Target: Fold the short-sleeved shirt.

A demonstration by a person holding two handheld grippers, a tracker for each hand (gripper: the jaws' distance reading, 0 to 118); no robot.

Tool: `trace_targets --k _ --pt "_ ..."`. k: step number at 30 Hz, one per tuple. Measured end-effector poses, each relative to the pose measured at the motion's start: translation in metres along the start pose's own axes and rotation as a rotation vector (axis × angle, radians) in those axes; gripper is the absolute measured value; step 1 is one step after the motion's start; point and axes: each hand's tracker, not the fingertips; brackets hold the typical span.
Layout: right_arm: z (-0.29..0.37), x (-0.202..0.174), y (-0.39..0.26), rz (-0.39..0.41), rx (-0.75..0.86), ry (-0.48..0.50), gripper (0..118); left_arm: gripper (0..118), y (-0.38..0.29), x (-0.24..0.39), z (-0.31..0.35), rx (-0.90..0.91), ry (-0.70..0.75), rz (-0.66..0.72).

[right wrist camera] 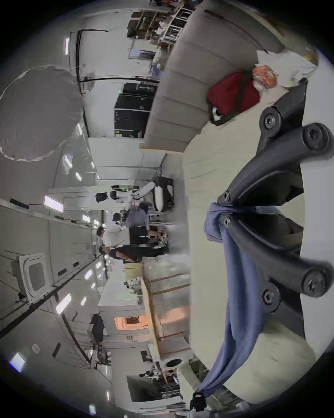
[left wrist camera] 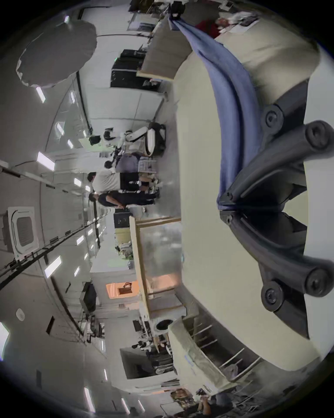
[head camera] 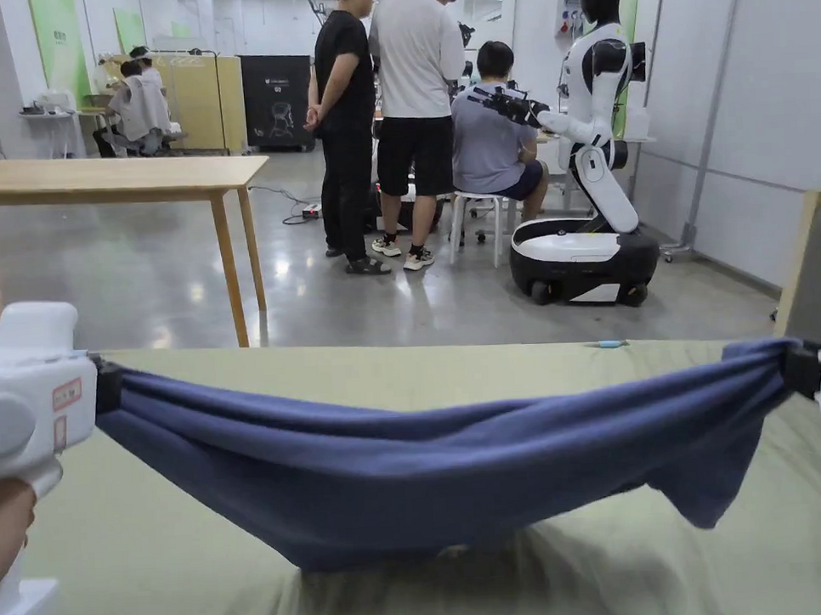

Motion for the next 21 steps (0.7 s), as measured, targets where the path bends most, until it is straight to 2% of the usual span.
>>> trace_targets --k 4,8,11,13,14,15,16,17,18,19,21 --pt "0.046 0.014 -0.088 0.039 -0.079 0.029 5 0 -0.078 -0.003 0.048 -0.115 -0.067 -0.006" --pt "0.066 0.019 -0.179 0.081 -0.244 0.042 4 0 -0.174 -0.008 0.076 -0.284 -0.086 0.026" --pt "0.064 0.028 -0.232 0.066 -0.322 0.019 4 0 -0.228 -0.015 0.078 -0.4 -0.041 0.082" --pt "0.066 0.034 -0.249 0.038 -0.358 -0.015 5 1 -0.247 -0.021 0.08 -0.401 -0.04 0.119" --pt "0.067 0.038 -0.252 0.019 -0.353 -0.025 5 8 -0.246 -0.024 0.083 -0.391 -0.045 0.134" --pt "0.07 0.041 -0.25 0.009 -0.347 -0.032 11 25 -0.242 -0.024 0.088 -0.372 -0.042 0.145" --pt "0.075 0.042 -0.243 -0.003 -0.328 -0.032 27 49 -0.234 -0.022 0.097 -0.328 -0.023 0.146" --pt "0.086 0.037 -0.232 -0.01 -0.275 -0.028 50 80 -0.224 -0.021 0.106 -0.278 -0.024 0.146" --pt "0.096 0.031 -0.218 0.003 -0.211 -0.023 82 109 -0.21 -0.018 0.117 -0.224 -0.04 0.144" --pt "0.106 0.021 -0.201 0.015 -0.147 0.0 97 110 -0.195 -0.011 0.131 -0.146 -0.048 0.131" --pt "0.133 -0.005 -0.17 0.013 -0.001 0.062 108 110 -0.166 0.006 0.155 0.021 -0.057 0.075"
